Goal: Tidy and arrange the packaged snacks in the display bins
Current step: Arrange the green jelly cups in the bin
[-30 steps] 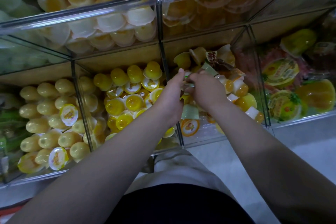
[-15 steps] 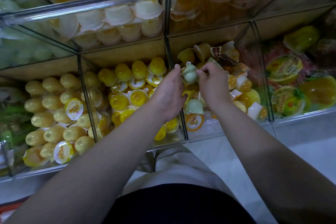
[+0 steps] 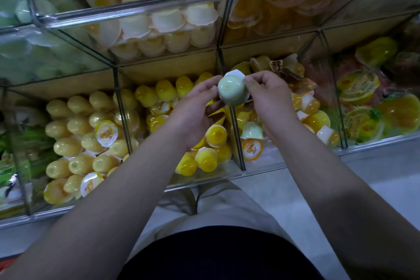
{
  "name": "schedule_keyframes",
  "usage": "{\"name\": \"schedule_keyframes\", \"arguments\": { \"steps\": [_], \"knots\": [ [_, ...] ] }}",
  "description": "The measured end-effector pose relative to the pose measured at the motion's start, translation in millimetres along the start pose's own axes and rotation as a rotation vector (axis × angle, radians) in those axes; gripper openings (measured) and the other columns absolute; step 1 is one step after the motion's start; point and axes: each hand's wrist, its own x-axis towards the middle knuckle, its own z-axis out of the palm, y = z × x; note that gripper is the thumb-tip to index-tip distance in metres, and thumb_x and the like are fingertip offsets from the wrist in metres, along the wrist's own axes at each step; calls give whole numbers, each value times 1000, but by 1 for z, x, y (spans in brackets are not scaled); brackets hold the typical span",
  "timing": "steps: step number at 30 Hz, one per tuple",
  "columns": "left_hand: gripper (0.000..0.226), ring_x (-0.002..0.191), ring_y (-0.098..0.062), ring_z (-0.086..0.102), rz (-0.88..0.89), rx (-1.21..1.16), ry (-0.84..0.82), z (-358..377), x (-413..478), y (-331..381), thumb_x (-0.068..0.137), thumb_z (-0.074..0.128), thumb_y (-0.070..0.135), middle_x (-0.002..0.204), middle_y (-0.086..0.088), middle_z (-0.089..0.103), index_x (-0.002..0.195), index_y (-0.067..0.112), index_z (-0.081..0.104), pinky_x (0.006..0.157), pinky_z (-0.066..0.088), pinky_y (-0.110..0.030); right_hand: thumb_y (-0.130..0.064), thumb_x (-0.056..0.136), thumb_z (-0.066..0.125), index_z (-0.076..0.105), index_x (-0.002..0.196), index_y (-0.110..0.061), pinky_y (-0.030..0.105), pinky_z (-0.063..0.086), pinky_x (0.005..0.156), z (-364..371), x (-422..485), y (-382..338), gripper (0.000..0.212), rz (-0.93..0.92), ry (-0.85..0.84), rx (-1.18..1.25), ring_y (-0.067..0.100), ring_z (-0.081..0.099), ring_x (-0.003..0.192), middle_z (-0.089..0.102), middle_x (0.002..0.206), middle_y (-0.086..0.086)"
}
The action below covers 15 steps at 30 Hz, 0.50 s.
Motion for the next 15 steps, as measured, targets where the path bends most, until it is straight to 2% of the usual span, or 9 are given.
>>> {"name": "schedule_keyframes", "arguments": {
  "steps": [3,8,12,15],
  "knots": [
    [22,76,-9,62,35,-7,3,-11,-12,6,101,45,19,98,5,67,116,24,60,78,47,-29,-17,97,55,61,88,-24,25,51,68,14,-9,-7,13,-4,-29,48,5,61,76,66,83,-5],
    [18,69,-6,63,87,-28,10,-33,-30,17,99,47,17,87,10,70,107,24,62,76,49,-28,-12,98,51,67,88,-24,30,56,76,36,-29,-20,22,-42,-99,88,9,65,87,70,91,-4],
    [21,65,-5,65,132,-40,-2,-54,-49,33,100,46,18,83,8,70,116,18,60,67,54,-23,-19,99,52,71,97,-21,32,57,82,53,-46,-33,19,-121,-159,50,10,66,94,71,96,-7],
    [23,67,-7,65,184,-25,0,-71,-63,47,100,47,18,88,3,69,119,16,59,68,54,-23,-23,96,58,70,106,-18,34,56,87,66,-56,-46,16,-186,-225,47,8,66,97,70,102,-6]
  ]
}}
